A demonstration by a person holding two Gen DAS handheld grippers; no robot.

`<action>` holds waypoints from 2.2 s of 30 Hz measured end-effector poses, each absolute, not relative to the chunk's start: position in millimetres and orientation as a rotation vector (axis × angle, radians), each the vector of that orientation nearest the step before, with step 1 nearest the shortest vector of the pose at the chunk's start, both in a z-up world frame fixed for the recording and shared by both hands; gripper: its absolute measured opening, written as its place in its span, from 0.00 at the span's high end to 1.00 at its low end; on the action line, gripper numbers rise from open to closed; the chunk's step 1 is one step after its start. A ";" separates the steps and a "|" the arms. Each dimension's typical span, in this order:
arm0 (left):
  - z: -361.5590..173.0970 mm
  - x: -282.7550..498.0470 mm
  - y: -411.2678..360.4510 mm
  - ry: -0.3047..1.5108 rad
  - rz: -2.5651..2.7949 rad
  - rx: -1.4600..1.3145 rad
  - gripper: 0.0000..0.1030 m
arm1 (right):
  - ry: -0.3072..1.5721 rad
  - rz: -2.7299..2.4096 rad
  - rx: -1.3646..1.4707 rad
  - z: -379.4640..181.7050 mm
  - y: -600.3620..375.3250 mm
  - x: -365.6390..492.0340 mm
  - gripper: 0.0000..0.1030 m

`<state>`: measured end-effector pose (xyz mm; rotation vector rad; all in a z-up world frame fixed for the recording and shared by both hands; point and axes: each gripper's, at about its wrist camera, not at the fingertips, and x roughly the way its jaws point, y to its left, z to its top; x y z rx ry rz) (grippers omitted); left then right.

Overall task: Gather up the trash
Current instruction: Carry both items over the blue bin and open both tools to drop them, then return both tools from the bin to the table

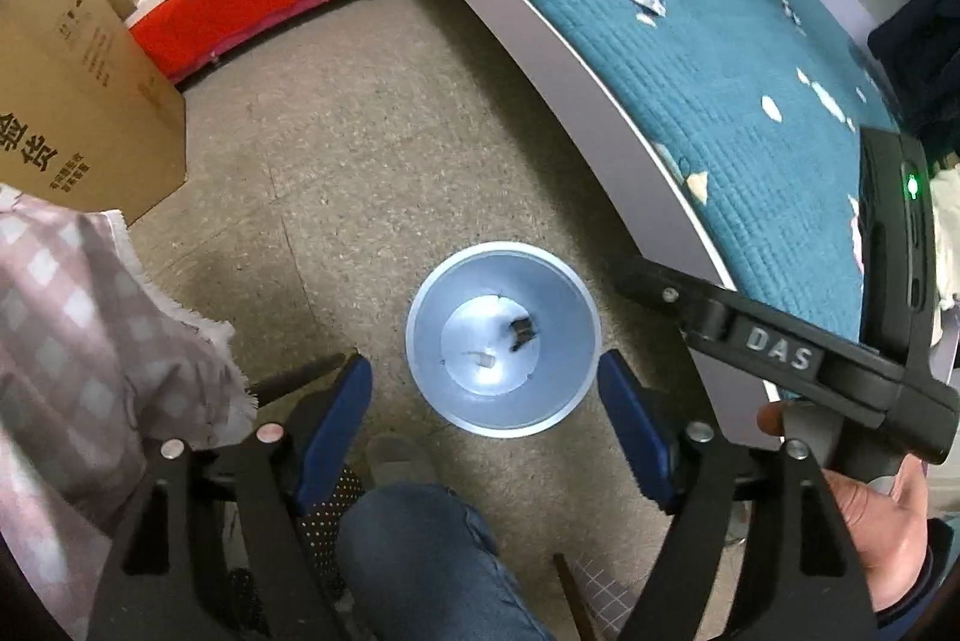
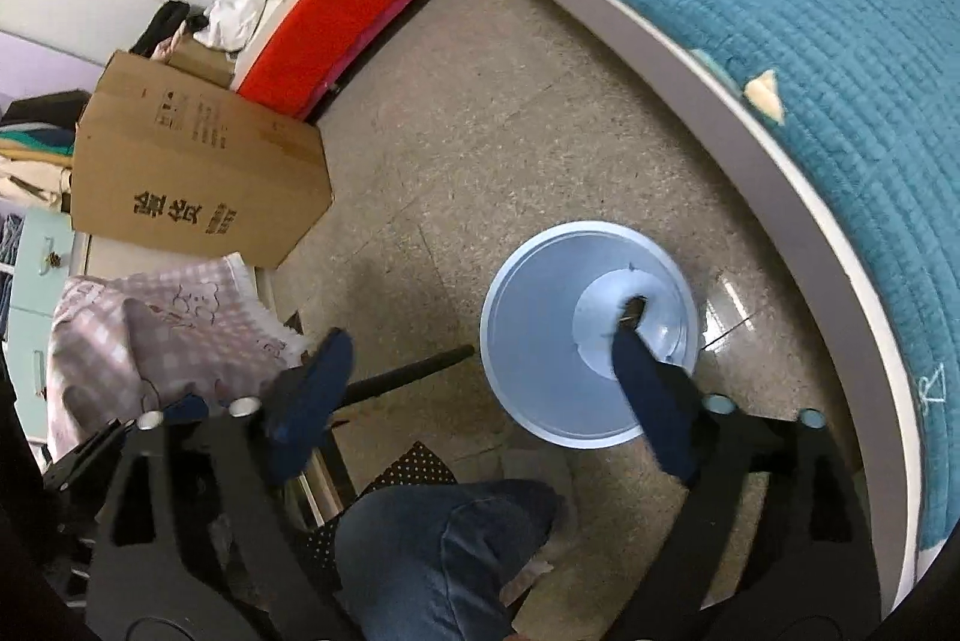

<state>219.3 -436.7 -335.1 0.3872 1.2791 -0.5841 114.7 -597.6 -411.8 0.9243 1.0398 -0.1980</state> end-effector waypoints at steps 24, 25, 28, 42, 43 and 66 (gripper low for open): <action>-152.5 159.7 -346.8 0.820 -0.586 0.198 0.18 | 0.631 -0.237 0.635 -185.0 -530.8 68.8 0.06; -145.1 157.6 -338.9 0.803 -0.582 0.185 0.18 | 0.623 -0.228 0.619 -176.9 -524.1 68.9 0.06; -128.5 153.2 -320.1 0.765 -0.572 0.167 0.18 | 0.597 -0.202 0.572 -154.3 -503.3 67.6 0.06; -91.9 138.3 -190.1 0.654 -0.425 0.068 0.18 | 0.539 0.004 0.389 -90.6 -391.9 80.0 0.06; -90.5 137.8 -179.8 0.649 -0.407 0.053 0.18 | 0.538 0.019 0.372 -88.2 -382.4 82.1 0.06; -114.5 113.6 17.2 0.619 -0.117 -0.074 0.18 | 0.670 0.390 0.100 -105.6 -180.5 136.5 0.06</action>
